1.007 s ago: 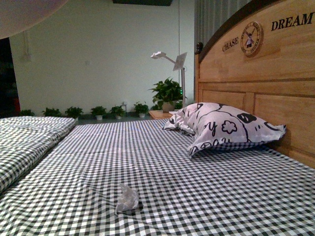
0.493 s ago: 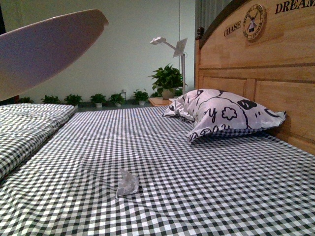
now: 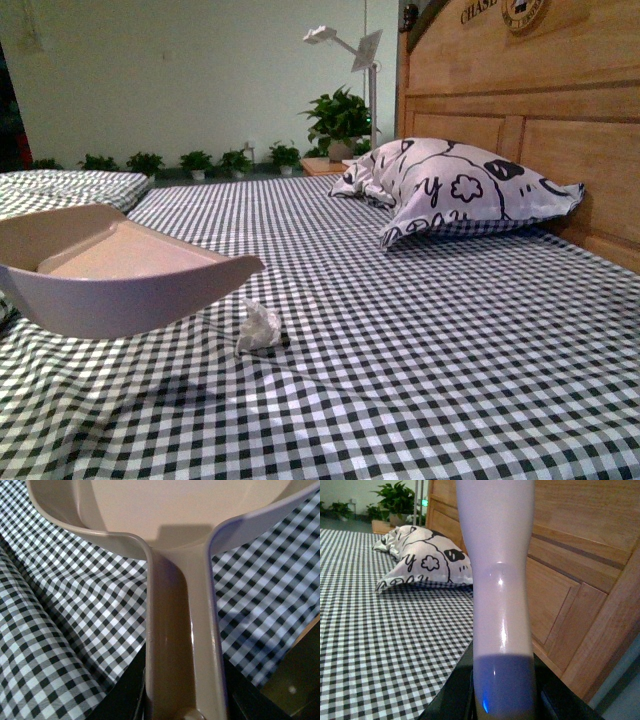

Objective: Clean up trash

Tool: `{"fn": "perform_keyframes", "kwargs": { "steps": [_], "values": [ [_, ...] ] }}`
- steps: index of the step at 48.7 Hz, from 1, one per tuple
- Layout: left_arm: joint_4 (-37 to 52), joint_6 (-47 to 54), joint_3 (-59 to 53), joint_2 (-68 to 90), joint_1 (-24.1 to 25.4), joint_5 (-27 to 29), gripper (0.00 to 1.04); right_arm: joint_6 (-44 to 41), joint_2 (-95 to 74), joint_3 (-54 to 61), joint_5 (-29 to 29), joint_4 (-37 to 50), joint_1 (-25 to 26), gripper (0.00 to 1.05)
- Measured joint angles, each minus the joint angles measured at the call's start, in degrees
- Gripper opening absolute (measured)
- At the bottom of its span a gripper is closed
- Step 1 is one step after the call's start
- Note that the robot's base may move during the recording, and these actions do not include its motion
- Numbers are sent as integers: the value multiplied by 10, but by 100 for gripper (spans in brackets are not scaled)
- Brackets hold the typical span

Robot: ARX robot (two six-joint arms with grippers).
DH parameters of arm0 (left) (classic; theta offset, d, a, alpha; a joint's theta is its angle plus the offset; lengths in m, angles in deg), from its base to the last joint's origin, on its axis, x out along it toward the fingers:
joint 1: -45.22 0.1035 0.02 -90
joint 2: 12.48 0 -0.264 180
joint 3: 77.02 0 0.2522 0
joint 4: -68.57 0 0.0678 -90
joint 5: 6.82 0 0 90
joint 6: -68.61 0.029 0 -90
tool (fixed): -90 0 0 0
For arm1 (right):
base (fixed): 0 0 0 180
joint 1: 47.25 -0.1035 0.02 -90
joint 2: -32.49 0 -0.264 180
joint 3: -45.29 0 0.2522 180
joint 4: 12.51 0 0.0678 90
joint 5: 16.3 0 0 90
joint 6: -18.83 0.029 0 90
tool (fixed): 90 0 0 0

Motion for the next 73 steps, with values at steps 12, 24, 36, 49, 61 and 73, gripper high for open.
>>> {"fn": "perform_keyframes", "kwargs": {
  "steps": [12, 24, 36, 49, 61, 73],
  "values": [
    [37, 77, 32, 82, -13, 26, 27, 0, 0, 0, 0, 0, 0, 20],
    [48, 95, 37, 126, -24, 26, 27, 0, 0, 0, 0, 0, 0, 20],
    [48, 108, 28, 135, -20, 26, 27, 0, 0, 0, 0, 0, 0, 20],
    [53, 113, 18, 141, -10, 26, 27, 0, 0, 0, 0, 0, 0, 20],
    [61, 116, 18, 163, -7, 23, 27, 0, 0, 0, 0, 0, 0, 20],
    [74, 116, 29, 189, -5, 22, 27, 0, 0, 0, 0, 0, 0, 20]
  ]
}}
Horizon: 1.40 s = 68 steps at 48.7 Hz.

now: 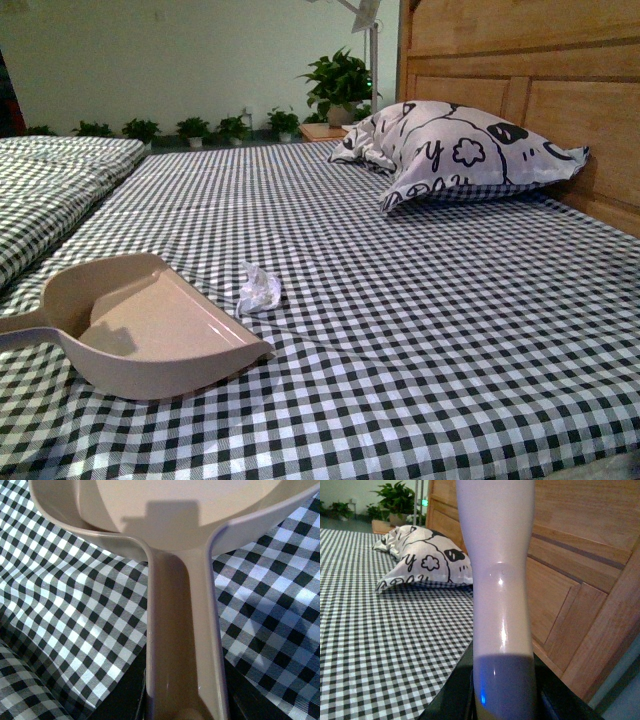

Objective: Clean up trash

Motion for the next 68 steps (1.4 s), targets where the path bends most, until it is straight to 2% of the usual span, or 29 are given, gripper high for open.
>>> {"fn": "perform_keyframes", "kwargs": {
  "steps": [68],
  "values": [
    [14, 3, -10, 13, 2, -4, 27, 0, 0, 0, 0, 0, 0, 20]
  ]
}}
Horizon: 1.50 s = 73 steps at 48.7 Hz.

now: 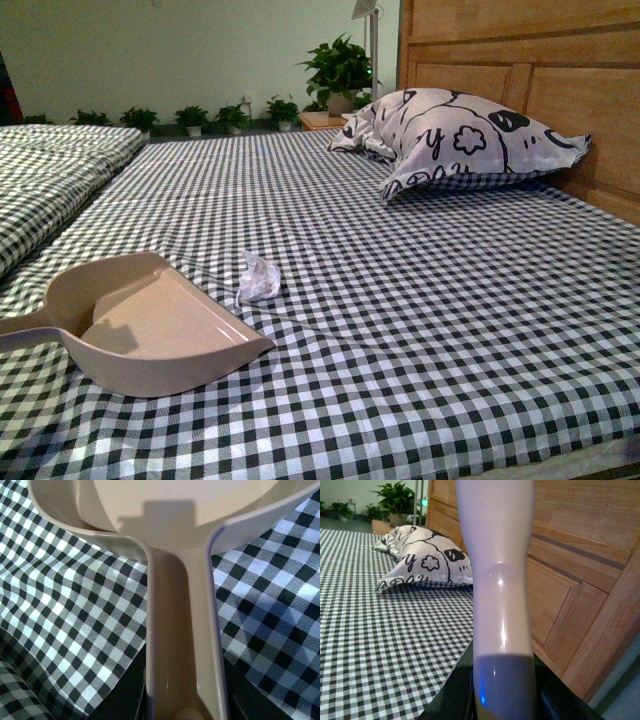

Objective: Clean up trash

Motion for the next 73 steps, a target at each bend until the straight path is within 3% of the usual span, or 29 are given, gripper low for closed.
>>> {"fn": "perform_keyframes", "kwargs": {
  "steps": [19, 23, 26, 34, 43, 47, 54, 73],
  "values": [
    [0, 0, 0, 0, 0, 0, 27, 3, 0, 0, 2, -2, 0, 20],
    [0, 0, 0, 0, 0, 0, 27, 88, -35, -63, 35, -180, 16, 20],
    [0, 0, 0, 0, 0, 0, 27, 147, -74, -111, -5, -271, 54, 20],
    [0, 0, 0, 0, 0, 0, 27, 171, -251, -209, -165, -210, 153, 20],
    [0, 0, 0, 0, -1, 0, 27, 148, -462, -352, -342, -210, 173, 20],
    [0, 0, -1, 0, -1, 0, 27, 140, -524, -401, -388, -221, 175, 20],
    [0, 0, -1, 0, -1, 0, 27, 122, -618, -478, -431, -236, 175, 20],
    [0, 0, -1, 0, -1, 0, 27, 60, -754, -568, -446, -241, 166, 20]
  ]
}}
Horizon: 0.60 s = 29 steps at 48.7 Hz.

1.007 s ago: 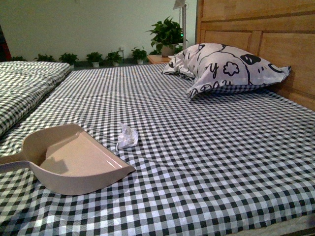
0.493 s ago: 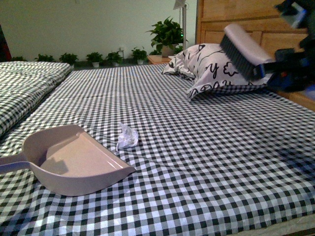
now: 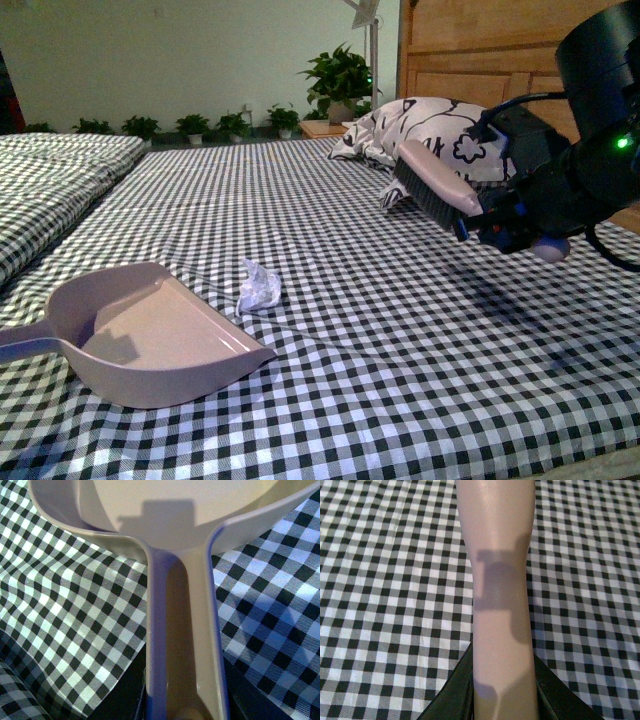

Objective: Clean up trash

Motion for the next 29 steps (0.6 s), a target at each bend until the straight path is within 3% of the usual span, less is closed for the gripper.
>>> {"fn": "perform_keyframes", "kwargs": {
  "steps": [18, 29],
  "values": [
    [0, 0, 0, 0, 0, 0, 27, -2, -34, -4, -16, 25, -67, 20],
    [0, 0, 0, 0, 0, 0, 27, 4, -46, -5, 12, 35, -100, 20]
  ]
}}
